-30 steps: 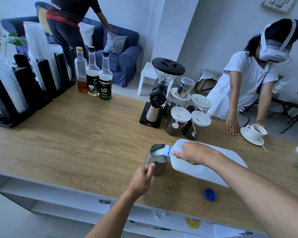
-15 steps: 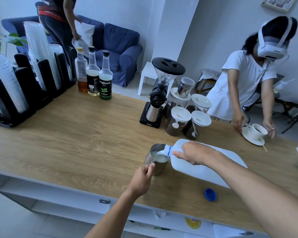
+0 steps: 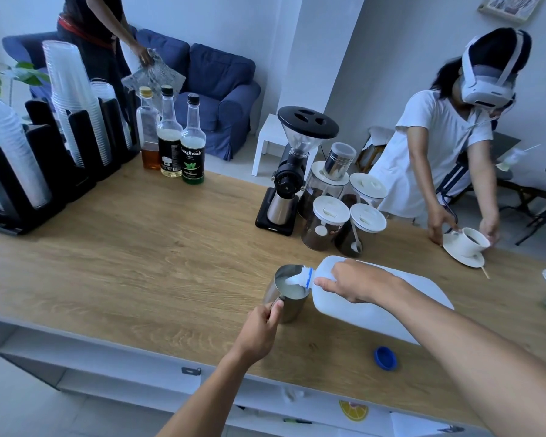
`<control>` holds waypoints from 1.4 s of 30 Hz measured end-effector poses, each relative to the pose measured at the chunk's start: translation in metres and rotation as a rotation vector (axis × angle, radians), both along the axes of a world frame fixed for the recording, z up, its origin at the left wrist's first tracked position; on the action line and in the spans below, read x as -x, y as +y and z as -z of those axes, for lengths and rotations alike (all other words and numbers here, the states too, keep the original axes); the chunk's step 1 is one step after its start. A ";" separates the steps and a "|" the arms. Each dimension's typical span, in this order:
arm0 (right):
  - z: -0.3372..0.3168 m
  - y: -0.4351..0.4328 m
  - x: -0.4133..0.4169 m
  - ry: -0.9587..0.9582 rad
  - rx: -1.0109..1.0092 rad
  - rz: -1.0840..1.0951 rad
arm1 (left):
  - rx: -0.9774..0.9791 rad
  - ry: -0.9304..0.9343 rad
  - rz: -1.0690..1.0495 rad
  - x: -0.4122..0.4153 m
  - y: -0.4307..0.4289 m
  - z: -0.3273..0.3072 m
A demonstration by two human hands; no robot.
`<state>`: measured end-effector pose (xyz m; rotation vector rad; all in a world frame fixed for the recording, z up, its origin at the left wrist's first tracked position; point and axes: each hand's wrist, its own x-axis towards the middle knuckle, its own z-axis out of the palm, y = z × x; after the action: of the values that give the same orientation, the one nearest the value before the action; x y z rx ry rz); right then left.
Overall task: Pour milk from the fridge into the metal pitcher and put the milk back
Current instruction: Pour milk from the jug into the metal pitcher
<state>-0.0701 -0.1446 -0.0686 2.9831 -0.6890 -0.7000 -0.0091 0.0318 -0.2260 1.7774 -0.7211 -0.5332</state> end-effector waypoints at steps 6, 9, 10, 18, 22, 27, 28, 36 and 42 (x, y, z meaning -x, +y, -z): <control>0.002 -0.001 -0.001 0.005 0.017 0.012 | 0.001 0.018 -0.009 -0.001 -0.001 0.003; 0.003 -0.002 0.000 0.000 0.010 0.017 | -0.002 0.018 -0.007 -0.001 -0.002 0.003; 0.004 -0.003 0.000 -0.002 0.008 0.014 | -0.001 0.014 -0.006 -0.001 -0.001 0.003; 0.003 -0.003 0.000 -0.019 0.008 0.009 | 0.017 0.016 -0.010 0.000 -0.002 0.003; 0.004 -0.004 0.001 -0.026 -0.007 0.011 | 0.024 0.019 -0.010 0.000 -0.002 0.003; 0.003 -0.003 0.000 -0.028 -0.008 0.012 | 0.030 0.022 -0.017 0.001 -0.003 0.004; 0.002 -0.002 0.000 -0.027 -0.005 0.011 | 0.033 0.026 -0.015 0.001 -0.003 0.004; 0.001 0.000 0.000 -0.019 0.012 0.014 | 0.022 0.019 -0.031 0.002 -0.003 0.003; -0.001 0.001 -0.001 -0.019 0.009 0.014 | 0.024 0.028 -0.032 0.002 -0.003 0.001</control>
<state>-0.0689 -0.1431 -0.0674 2.9838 -0.7129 -0.6688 -0.0114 0.0293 -0.2274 1.7534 -0.6766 -0.5249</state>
